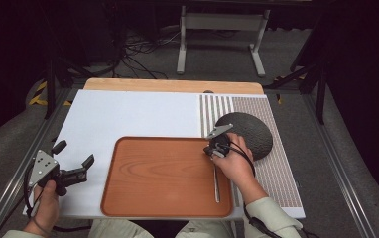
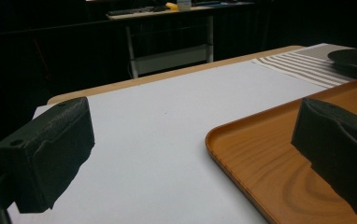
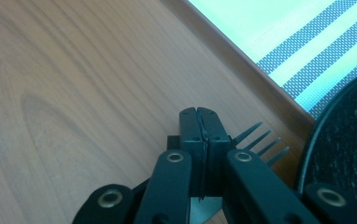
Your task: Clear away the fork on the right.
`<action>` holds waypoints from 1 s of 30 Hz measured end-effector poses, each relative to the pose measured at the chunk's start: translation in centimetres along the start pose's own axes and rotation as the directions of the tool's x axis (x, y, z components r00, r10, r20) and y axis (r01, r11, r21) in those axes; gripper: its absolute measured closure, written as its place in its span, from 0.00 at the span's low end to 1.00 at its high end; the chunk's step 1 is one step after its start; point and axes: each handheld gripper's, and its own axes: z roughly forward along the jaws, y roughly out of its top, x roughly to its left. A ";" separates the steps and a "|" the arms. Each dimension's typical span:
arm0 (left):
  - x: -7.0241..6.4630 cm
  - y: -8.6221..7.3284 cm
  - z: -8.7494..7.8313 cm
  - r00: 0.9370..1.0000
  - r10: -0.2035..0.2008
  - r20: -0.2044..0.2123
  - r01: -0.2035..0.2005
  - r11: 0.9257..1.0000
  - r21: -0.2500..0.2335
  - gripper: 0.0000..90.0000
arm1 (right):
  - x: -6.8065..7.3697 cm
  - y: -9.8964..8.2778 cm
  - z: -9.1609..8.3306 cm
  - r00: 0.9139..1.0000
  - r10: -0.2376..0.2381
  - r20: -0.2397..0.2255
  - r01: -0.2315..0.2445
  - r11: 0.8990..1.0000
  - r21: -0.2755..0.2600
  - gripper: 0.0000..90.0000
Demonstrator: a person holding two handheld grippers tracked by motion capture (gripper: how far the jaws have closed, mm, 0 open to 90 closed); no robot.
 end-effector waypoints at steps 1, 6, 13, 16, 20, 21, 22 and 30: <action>0.0 0.0 0.0 1.000 0.000 0.000 0.000 1.000 0.000 0.00 | 0.0 0.0 0.0 1.000 -0.001 0.001 0.001 1.000 -0.001 1.00; 0.0 0.0 0.0 1.000 -0.001 -0.001 0.001 1.000 0.000 0.00 | 0.0 0.4 -0.6 1.000 0.005 -0.010 -0.005 1.000 -0.027 0.92; 0.0 0.0 0.0 1.000 -0.007 -0.001 0.007 1.000 -0.003 0.00 | 0.2 1.6 -2.3 0.999 -0.012 -0.042 0.007 0.990 -0.138 0.52; 0.0 0.0 0.1 1.000 -0.006 -0.001 0.006 1.000 0.001 0.00 | 0.4 2.1 -3.0 0.997 -0.037 -0.064 0.023 0.979 -0.204 0.32; 0.0 0.0 0.0 1.000 -0.007 -0.003 0.007 1.000 -0.002 0.00 | 0.5 2.2 -4.1 0.996 -0.069 -0.062 0.051 0.968 -0.245 0.26; 0.0 0.0 0.0 1.000 -0.009 -0.004 0.009 1.000 -0.003 0.00 | 0.5 2.2 -4.3 0.996 -0.071 -0.061 0.053 0.965 -0.258 0.24; 0.0 0.0 0.0 1.000 -0.009 -0.004 0.009 1.000 -0.003 0.00 | 0.5 2.1 -4.7 0.996 -0.070 -0.059 0.051 0.960 -0.274 0.23; 0.1 0.0 -0.1 1.000 -0.010 -0.009 0.010 1.000 -0.004 0.00 | -0.4 0.9 -6.9 0.997 -0.064 -0.041 0.046 0.934 -0.354 0.19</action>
